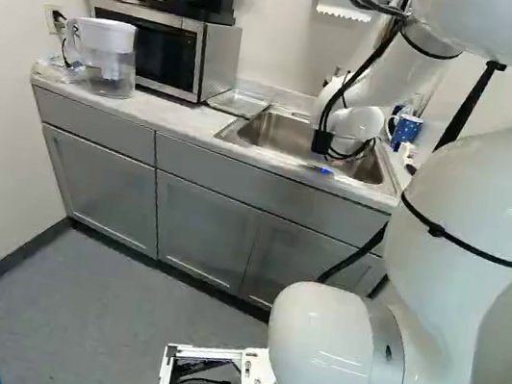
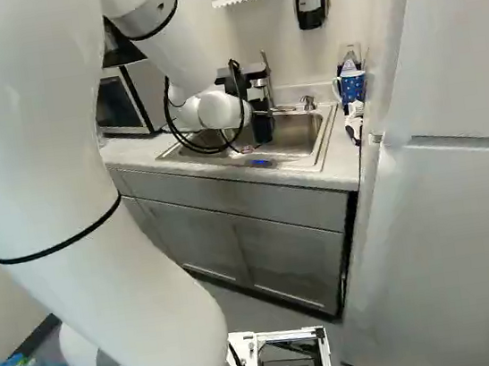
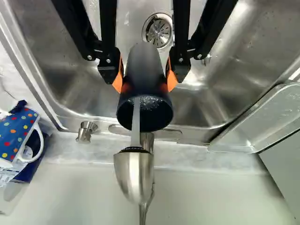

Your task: Rinse the cup and place it in the tray

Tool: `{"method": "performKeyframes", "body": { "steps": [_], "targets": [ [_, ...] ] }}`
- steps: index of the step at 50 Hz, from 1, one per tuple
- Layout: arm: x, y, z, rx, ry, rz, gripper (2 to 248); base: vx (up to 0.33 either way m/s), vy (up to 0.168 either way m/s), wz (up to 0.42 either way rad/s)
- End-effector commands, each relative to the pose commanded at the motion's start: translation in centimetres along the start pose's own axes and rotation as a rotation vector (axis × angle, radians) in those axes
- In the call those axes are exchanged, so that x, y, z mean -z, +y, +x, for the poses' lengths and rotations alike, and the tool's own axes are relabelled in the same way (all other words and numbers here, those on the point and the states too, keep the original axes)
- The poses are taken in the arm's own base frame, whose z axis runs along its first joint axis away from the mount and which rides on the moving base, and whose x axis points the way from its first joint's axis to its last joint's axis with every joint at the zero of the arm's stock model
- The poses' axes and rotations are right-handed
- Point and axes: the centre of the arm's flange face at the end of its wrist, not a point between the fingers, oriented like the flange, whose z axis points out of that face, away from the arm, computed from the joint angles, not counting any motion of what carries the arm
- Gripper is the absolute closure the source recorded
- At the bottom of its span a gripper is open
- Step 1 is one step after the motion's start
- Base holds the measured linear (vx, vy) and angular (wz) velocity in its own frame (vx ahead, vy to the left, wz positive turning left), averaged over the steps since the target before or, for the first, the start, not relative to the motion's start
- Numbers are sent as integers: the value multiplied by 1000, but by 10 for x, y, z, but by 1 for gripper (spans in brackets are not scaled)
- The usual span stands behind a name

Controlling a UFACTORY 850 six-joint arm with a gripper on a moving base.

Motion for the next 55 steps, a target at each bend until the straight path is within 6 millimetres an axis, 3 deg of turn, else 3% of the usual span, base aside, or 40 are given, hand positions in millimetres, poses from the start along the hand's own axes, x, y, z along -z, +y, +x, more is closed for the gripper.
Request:
{"method": "performKeyframes", "body": {
  "steps": [55],
  "targets": [
    [0,0,0,0,0,0,139,0,0,0]
  ]
}}
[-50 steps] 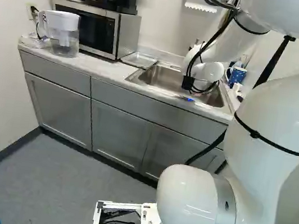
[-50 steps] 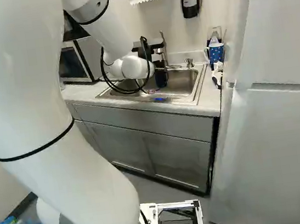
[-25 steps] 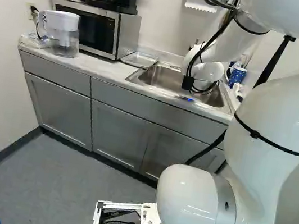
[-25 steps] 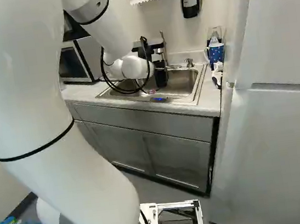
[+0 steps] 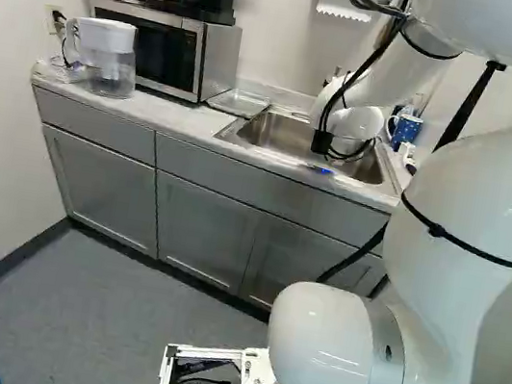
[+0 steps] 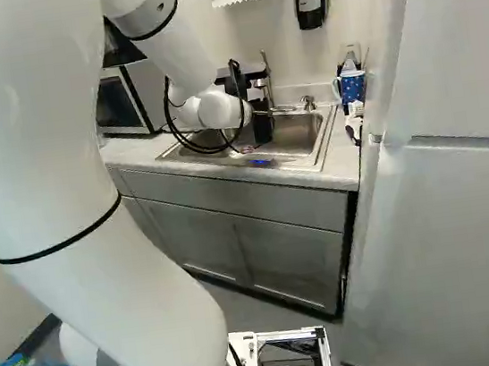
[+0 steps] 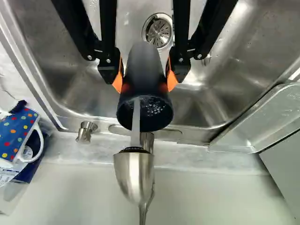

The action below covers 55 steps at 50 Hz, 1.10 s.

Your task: Rinse the cup and place it in the tray

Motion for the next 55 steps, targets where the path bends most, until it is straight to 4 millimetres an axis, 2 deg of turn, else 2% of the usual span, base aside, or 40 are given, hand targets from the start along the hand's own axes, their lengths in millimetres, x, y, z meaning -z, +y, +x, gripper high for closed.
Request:
{"method": "performKeyframes", "body": {
  "steps": [34,55],
  "targets": [
    [0,-1,0,1,0,2,139,0,0,0],
    [9,-29,11,22,27,53,139,0,0,0]
  ]
}}
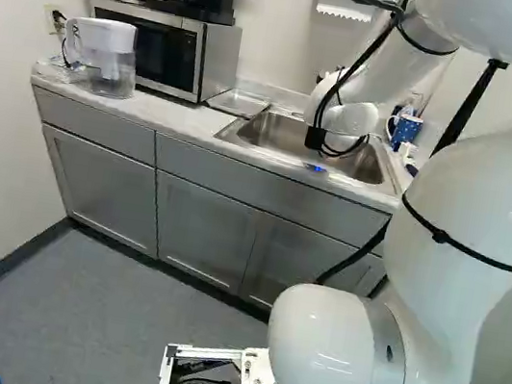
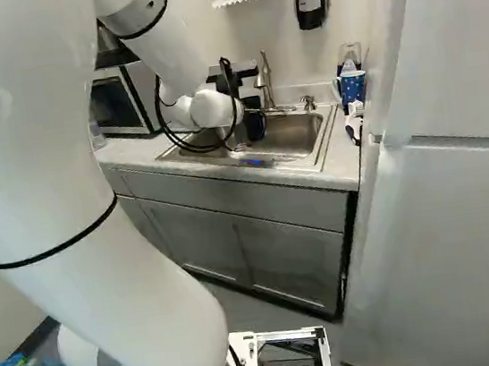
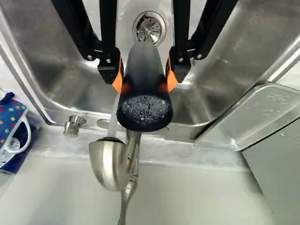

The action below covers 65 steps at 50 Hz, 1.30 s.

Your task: Rinse the cup and place it in the tray

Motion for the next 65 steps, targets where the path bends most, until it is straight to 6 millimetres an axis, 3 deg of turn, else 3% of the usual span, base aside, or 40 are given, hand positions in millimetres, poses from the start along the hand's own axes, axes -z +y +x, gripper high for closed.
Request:
{"method": "performKeyframes", "body": {
  "steps": [41,65],
  "targets": [
    [12,-59,44,38,92,109,139,0,0,0],
    [22,-63,69,38,143,117,139,0,0,0]
  ]
}}
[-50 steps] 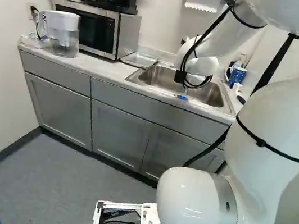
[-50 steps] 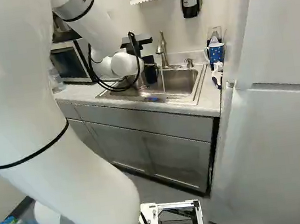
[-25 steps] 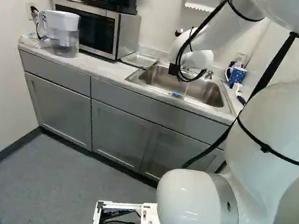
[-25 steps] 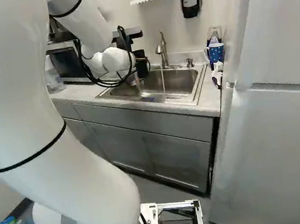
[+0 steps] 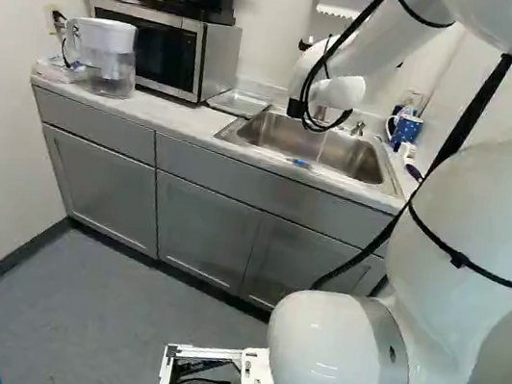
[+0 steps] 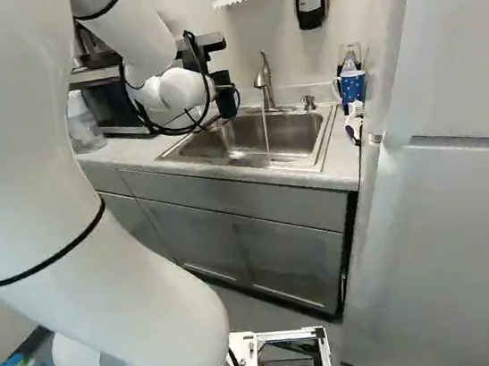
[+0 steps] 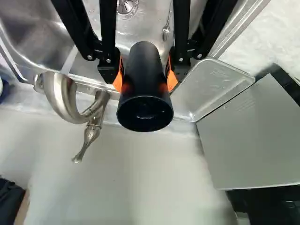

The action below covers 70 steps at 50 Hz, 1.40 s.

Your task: Rinse the cup and place it in the tray

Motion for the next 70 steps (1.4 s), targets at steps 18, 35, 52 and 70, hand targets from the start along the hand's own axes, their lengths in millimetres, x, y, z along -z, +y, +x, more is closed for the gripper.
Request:
{"method": "performKeyframes", "body": {
  "steps": [18,35,52,70],
  "targets": [
    [6,0,17,0,18,-1,139,0,0,0],
    [12,1,30,1,0,-2,139,0,0,0],
    [18,1,42,1,-25,-2,139,0,0,0],
    [23,1,52,1,-29,-3,139,0,0,0]
  ]
}}
